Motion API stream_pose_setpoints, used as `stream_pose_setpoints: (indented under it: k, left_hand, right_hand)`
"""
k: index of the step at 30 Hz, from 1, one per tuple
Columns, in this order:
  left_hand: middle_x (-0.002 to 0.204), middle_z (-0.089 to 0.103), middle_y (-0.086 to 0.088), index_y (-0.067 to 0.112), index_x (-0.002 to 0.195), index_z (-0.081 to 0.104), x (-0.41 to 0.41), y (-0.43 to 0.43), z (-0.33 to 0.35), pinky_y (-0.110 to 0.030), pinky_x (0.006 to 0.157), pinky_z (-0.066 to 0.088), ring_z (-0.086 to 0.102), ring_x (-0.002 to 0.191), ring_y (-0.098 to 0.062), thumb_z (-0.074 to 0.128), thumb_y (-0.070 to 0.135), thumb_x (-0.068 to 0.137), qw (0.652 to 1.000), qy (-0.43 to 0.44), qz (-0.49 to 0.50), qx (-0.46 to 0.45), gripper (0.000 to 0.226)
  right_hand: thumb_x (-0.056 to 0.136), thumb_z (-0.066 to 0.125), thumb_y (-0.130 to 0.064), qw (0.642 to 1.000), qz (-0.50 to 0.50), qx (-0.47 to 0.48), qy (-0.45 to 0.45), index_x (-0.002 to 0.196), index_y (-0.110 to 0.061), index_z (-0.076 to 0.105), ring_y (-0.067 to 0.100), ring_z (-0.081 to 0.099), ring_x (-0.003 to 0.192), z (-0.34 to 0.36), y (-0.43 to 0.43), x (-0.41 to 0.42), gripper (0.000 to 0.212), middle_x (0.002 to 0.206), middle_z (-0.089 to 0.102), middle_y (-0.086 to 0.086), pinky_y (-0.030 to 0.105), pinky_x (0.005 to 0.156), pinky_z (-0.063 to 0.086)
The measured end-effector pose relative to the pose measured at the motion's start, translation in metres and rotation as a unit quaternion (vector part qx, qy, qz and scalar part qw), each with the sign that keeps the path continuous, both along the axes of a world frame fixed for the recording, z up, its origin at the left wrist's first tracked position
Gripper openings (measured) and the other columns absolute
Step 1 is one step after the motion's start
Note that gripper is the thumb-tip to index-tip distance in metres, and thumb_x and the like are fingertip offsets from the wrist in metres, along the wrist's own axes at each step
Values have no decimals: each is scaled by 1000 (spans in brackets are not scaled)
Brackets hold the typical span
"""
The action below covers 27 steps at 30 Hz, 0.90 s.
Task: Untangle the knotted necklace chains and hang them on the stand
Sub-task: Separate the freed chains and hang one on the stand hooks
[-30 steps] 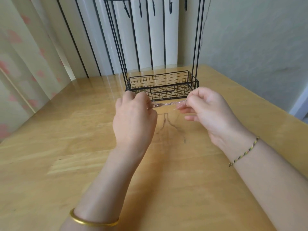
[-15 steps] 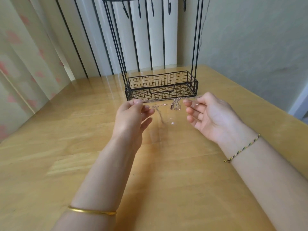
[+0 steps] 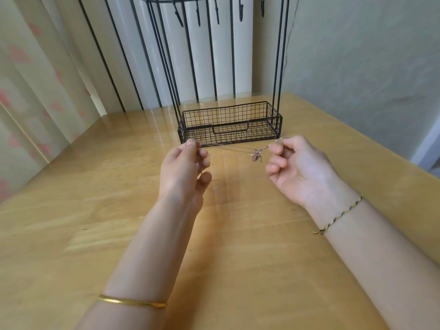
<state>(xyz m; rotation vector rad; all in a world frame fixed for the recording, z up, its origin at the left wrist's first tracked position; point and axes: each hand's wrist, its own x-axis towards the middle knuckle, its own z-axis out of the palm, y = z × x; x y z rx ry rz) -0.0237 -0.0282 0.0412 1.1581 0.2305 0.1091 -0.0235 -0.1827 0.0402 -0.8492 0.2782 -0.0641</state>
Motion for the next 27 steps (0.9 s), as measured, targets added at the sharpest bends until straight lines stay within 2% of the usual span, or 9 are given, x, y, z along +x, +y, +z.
stream_pose_setpoints:
  k: [3,7,9,12,14,17,20,23,27]
  left_hand:
    - [67,56,2,18,80,51,-1,1,0,-14,34,25,40,49,-8,47,20,98,999,19,22,35,18]
    - [60,52,0,16,79,50,1,4,-2,-14,34,21,35,39,-8,43,23,97,993,46,41,99,21]
    - [51,49,2,17,76,49,1,7,-1,-15,34,21,32,36,-8,42,27,96,994,65,23,88,24]
    - [50,48,3,17,71,51,-1,10,1,-15,35,20,31,36,-8,41,37,95,995,89,-18,38,33]
    - [55,53,1,15,72,54,-3,11,4,-14,35,20,32,36,-8,40,42,95,995,91,-51,1,39]
    - [71,68,-5,11,78,62,-6,11,10,-13,35,19,33,38,-9,38,47,95,991,81,-103,-40,47]
    - [86,74,-10,7,86,66,-8,9,14,-14,37,16,33,40,-8,34,51,95,985,68,-148,-49,56]
    - [94,74,-12,3,93,67,-10,7,16,-13,35,17,34,40,-8,32,54,94,980,61,-184,-46,62]
    - [93,73,-14,1,96,68,-12,6,18,-12,33,20,37,40,-8,35,57,91,974,68,-211,-39,65]
  right_hand:
    - [90,36,-4,999,9,-29,8,71,-14,37,10,24,33,1,1,-2,21,51,40,1,15,37,24]
    - [89,39,-3,999,33,-29,15,70,-14,39,10,25,34,3,-3,-4,22,48,37,-1,15,38,29]
    - [88,41,-3,998,49,-42,21,72,-14,43,10,27,34,4,-6,-5,20,48,38,-1,15,38,31]
    - [87,43,2,987,74,-140,14,74,-12,54,9,30,36,3,-8,-6,22,53,38,1,15,38,32]
    - [87,44,4,962,82,-260,-2,74,-10,60,10,32,41,1,-7,-8,26,55,39,1,17,37,33]
    - [87,48,4,898,100,-428,-20,74,-12,67,12,38,47,-3,-2,-12,28,60,47,1,19,38,36]
    - [87,47,2,847,122,-516,-36,79,-13,70,11,41,50,-7,3,-13,29,64,53,0,17,38,35]
    - [87,49,-6,836,138,-528,-54,82,-20,72,10,45,57,-7,6,-15,27,73,60,-2,15,39,33]
    - [82,51,-18,851,163,-495,-65,80,-21,71,12,48,71,-3,9,-16,20,101,68,0,18,52,32]
